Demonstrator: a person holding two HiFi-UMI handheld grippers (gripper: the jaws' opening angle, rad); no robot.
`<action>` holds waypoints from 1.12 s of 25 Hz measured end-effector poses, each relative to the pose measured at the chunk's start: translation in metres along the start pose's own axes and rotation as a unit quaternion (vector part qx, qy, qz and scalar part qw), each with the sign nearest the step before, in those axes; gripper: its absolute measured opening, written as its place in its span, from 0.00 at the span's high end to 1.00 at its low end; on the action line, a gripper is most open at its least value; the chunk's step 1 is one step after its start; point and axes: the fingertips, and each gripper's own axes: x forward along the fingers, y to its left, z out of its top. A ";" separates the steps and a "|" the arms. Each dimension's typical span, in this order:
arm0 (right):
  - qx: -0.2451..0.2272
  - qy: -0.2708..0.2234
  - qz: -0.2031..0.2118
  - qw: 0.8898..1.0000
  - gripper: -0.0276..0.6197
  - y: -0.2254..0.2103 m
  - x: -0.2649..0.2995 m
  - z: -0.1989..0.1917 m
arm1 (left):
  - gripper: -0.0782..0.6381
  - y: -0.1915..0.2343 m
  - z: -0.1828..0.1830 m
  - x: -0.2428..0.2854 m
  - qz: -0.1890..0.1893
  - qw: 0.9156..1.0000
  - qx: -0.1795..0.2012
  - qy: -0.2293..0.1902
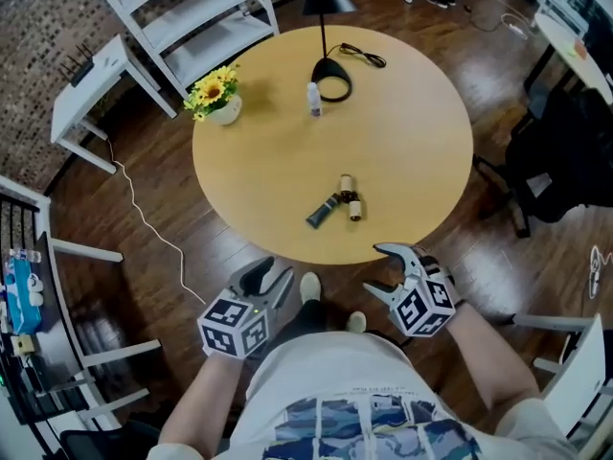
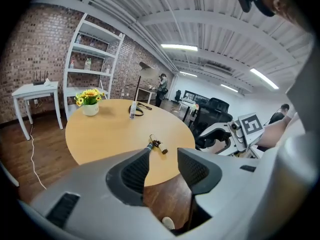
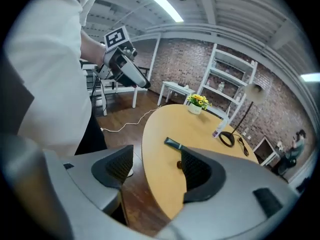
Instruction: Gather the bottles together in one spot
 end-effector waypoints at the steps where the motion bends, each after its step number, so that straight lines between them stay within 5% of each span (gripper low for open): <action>1: -0.016 0.004 0.010 1.000 0.46 -0.006 0.014 0.005 | 0.64 0.008 0.003 0.002 -0.001 1.000 0.000 -0.002; 6: -0.096 0.039 0.057 0.993 0.46 -0.038 0.095 0.015 | 0.64 0.058 0.015 0.005 -0.001 1.000 -0.007 -0.002; 11: -0.168 0.103 0.108 0.974 0.47 -0.068 0.164 0.005 | 0.64 0.098 0.013 0.012 -0.019 0.999 -0.038 0.012; 18: -0.232 0.212 0.214 0.925 0.50 -0.084 0.238 -0.035 | 0.64 0.133 0.015 0.023 -0.048 0.997 -0.043 0.038; 23: -0.215 0.269 0.283 0.895 0.63 -0.074 0.255 -0.045 | 0.64 0.156 0.015 0.024 -0.067 0.995 -0.045 0.052; 25: -0.209 0.277 0.294 0.891 0.64 -0.074 0.256 -0.043 | 0.64 0.164 0.016 0.028 -0.073 0.995 -0.044 0.056; 26: -0.209 0.276 0.293 0.891 0.75 -0.074 0.256 -0.042 | 0.64 0.167 0.017 0.031 -0.076 0.995 -0.045 0.056; 28: -0.202 0.266 0.275 0.901 0.76 -0.072 0.257 -0.039 | 0.64 0.171 0.020 0.035 -0.083 0.994 -0.046 0.056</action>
